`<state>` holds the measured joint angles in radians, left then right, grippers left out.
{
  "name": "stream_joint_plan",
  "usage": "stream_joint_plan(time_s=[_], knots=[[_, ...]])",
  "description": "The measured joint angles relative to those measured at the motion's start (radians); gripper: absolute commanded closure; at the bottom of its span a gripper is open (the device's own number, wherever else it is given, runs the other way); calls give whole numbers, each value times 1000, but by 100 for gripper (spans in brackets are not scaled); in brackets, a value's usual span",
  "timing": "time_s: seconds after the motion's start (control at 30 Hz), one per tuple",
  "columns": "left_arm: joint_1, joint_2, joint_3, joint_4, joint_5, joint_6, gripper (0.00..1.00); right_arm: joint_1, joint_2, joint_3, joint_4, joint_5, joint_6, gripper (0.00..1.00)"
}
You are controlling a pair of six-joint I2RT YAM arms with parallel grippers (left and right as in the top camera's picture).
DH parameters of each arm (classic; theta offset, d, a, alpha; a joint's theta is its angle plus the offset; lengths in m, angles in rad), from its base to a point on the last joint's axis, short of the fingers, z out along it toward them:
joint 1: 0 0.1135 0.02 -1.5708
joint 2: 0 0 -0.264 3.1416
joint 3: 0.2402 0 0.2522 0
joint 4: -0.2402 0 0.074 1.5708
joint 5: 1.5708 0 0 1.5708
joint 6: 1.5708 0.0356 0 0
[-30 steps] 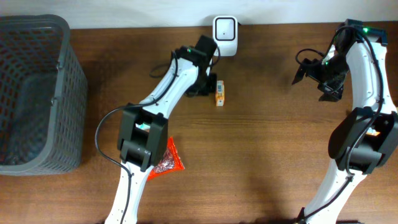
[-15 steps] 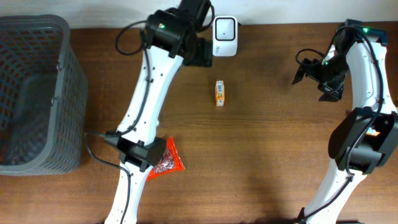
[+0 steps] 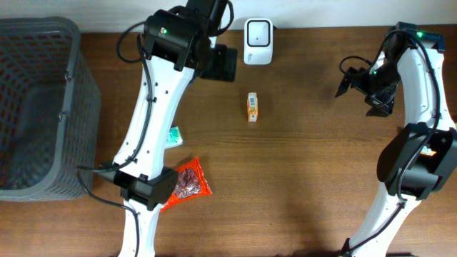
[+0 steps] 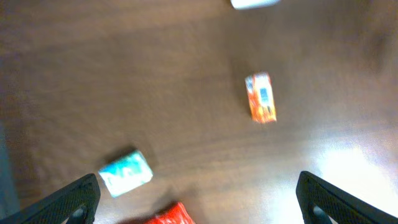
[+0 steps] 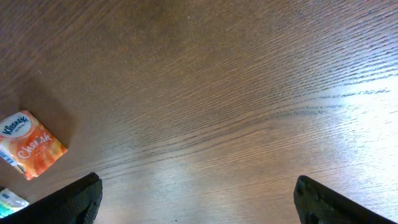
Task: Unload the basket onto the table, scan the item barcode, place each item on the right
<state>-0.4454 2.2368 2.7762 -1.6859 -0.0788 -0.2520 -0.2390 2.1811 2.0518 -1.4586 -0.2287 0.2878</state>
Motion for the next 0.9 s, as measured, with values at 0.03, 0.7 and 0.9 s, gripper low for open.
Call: stream_joint_plan(time_s=[0.03,0.7,0.9], knots=[[0,-6,-40,3,21,6,1,0,0,0,0,0,0,2],[0,-4,-687,337,-40,-46,1,0,0,0,0,0,0,1],[40,-4,-693,386,-93,-109,1,0,0,0,0,0,0,2]])
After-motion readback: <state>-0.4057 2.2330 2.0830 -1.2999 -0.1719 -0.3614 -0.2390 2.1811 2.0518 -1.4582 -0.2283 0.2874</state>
